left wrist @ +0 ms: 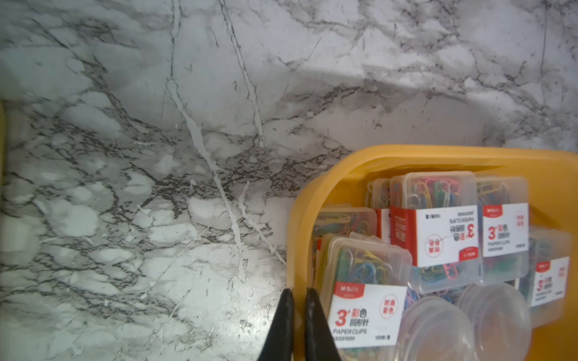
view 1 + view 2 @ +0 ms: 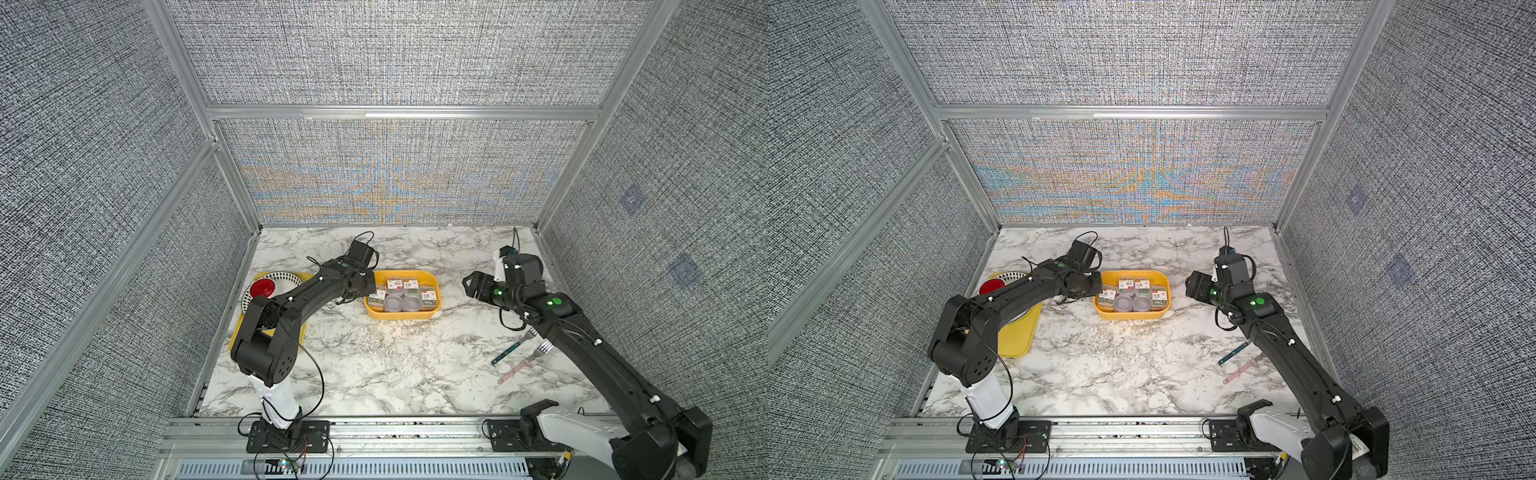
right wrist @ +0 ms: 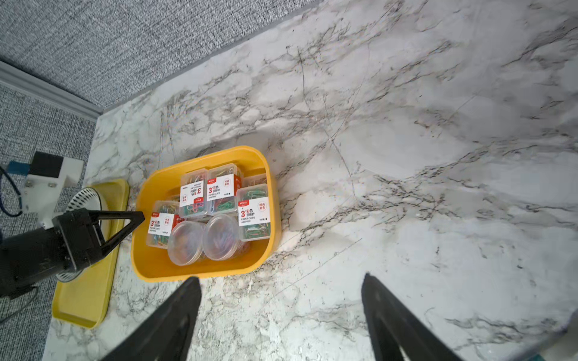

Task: Take the paper clips out of the storage box
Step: Move the storage box to the center of the board.

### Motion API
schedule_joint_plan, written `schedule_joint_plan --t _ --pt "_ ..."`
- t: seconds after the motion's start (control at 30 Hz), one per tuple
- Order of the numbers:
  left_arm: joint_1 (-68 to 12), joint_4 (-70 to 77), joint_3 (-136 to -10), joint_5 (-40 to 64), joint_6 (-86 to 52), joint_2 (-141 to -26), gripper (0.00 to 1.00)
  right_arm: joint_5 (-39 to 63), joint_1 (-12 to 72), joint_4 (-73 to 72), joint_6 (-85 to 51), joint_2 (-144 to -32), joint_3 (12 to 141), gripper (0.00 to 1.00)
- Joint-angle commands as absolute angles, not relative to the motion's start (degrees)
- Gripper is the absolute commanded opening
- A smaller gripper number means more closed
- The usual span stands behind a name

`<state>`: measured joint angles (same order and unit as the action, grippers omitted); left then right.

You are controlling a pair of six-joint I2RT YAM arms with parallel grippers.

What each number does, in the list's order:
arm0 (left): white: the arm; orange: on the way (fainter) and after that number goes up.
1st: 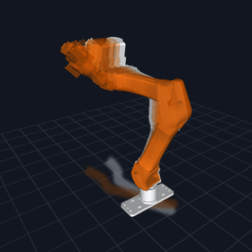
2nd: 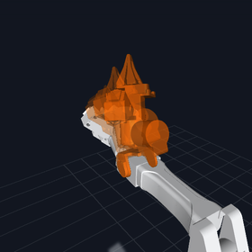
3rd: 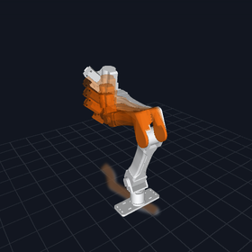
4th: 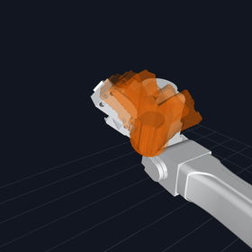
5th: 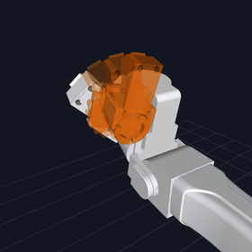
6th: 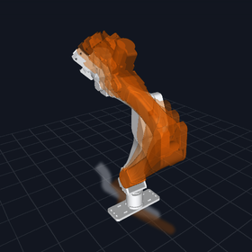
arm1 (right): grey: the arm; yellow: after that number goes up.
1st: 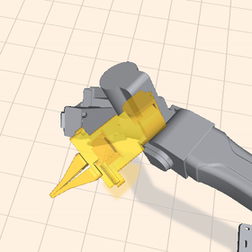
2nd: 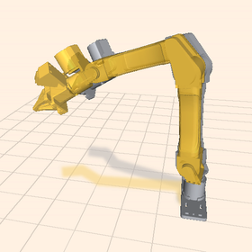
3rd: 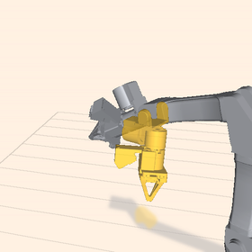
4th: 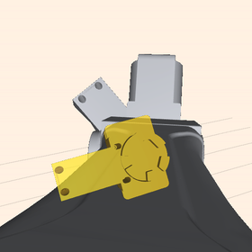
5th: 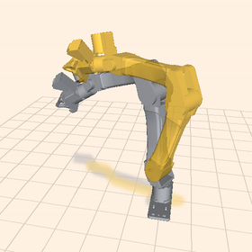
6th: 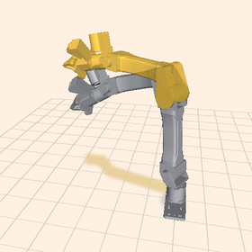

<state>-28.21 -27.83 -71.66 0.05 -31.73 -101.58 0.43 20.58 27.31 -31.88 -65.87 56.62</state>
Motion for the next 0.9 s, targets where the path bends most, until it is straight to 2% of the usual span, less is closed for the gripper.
schedule_joint_plan --t 0.0,0.37,0.43,0.47,0.57,0.7,0.8,0.87 --pt "-26.76 -22.34 -69.06 4.97 -27.90 -100.16 0.00 -3.73 23.43 27.94 -34.17 -67.99 57.90 0.83" --pt "-25.36 -21.15 -66.42 6.72 -25.63 -98.80 0.00 -9.36 31.15 33.29 -35.49 -76.18 65.04 0.83" --pt "-25.24 -21.59 -66.87 7.14 -25.40 -98.68 0.09 -9.91 32.20 34.04 -35.61 -77.35 66.02 0.83" --pt "-25.28 -21.91 -67.02 7.41 -25.43 -98.47 0.17 -10.16 32.63 34.38 -35.77 -77.97 66.49 0.83" --pt "-25.24 -22.44 -66.65 8.00 -25.64 -97.50 0.29 -10.75 34.11 35.51 -36.07 -79.54 67.94 0.83" --pt "-25.24 -23.83 -65.77 7.93 -26.18 -95.56 0.38 -11.86 35.75 36.94 -36.40 -81.40 69.81 0.83" --pt "-25.24 -25.54 -65.04 7.23 -26.85 -93.50 0.52 -12.04 36.70 37.65 -36.48 -82.68 71.23 0.83" --pt "-25.23 -27.33 -65.26 6.33 -27.15 -90.93 0.54 -12.05 37.33 38.46 -36.34 -83.94 72.90 0.83"
